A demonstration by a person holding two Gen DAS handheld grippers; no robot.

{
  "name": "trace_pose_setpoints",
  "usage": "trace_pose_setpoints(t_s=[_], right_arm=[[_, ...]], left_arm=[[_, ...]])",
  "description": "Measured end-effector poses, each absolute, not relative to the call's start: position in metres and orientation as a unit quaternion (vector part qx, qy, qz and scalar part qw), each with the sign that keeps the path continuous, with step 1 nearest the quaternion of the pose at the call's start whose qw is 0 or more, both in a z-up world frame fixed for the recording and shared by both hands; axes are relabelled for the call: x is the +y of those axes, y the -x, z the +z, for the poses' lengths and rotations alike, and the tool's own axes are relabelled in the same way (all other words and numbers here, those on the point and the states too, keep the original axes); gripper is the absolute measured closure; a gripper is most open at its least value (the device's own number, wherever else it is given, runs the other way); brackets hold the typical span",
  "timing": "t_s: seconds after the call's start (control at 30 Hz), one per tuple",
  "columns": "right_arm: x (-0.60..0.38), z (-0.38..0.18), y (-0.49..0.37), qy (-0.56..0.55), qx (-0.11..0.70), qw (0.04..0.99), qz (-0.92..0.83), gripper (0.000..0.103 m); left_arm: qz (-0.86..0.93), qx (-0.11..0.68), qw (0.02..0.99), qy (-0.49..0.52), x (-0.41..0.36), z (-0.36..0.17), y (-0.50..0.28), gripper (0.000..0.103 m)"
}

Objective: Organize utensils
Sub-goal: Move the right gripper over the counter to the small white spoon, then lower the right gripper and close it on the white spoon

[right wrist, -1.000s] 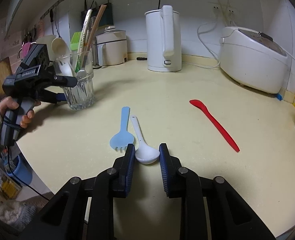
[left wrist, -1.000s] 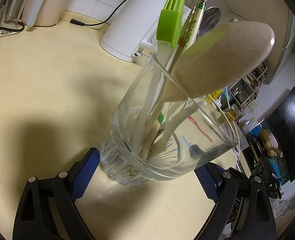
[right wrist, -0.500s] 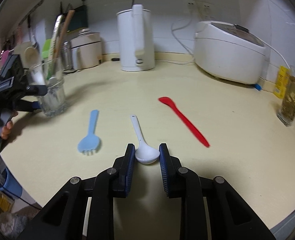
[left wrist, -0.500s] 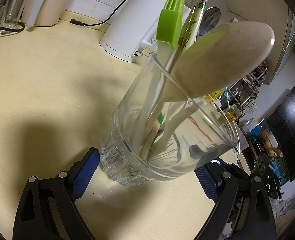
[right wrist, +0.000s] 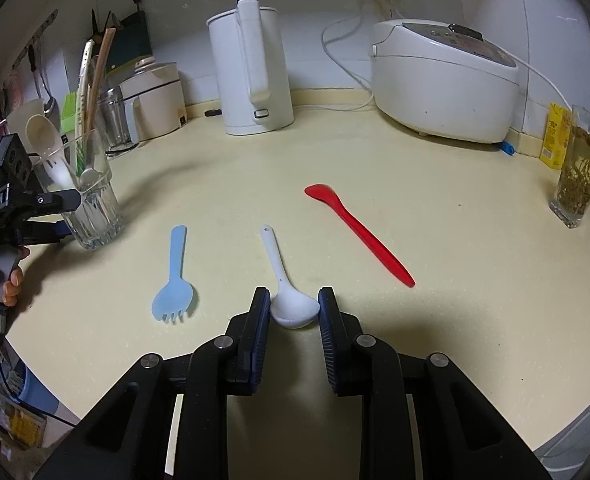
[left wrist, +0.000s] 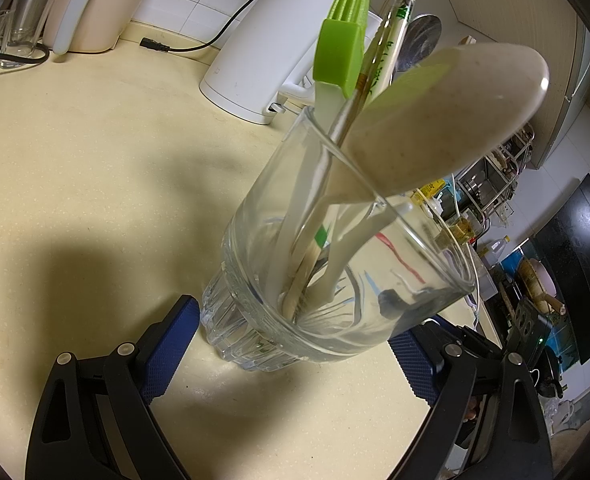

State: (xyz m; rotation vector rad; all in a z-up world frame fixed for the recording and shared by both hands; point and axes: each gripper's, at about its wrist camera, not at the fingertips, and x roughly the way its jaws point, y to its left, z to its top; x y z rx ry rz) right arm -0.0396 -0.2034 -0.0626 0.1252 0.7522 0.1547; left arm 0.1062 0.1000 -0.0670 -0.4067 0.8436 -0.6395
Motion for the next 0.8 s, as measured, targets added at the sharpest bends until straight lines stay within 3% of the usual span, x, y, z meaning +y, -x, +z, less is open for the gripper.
trace_pose_setpoints(t_s=[0.8], right_arm=[[-0.199,-0.049,0.032,-0.078,0.376,0.92,0.074,0.079]], left_arm=[[-0.303,0.4,0.843,0.193,0.1,-0.067,-0.106,0.009]])
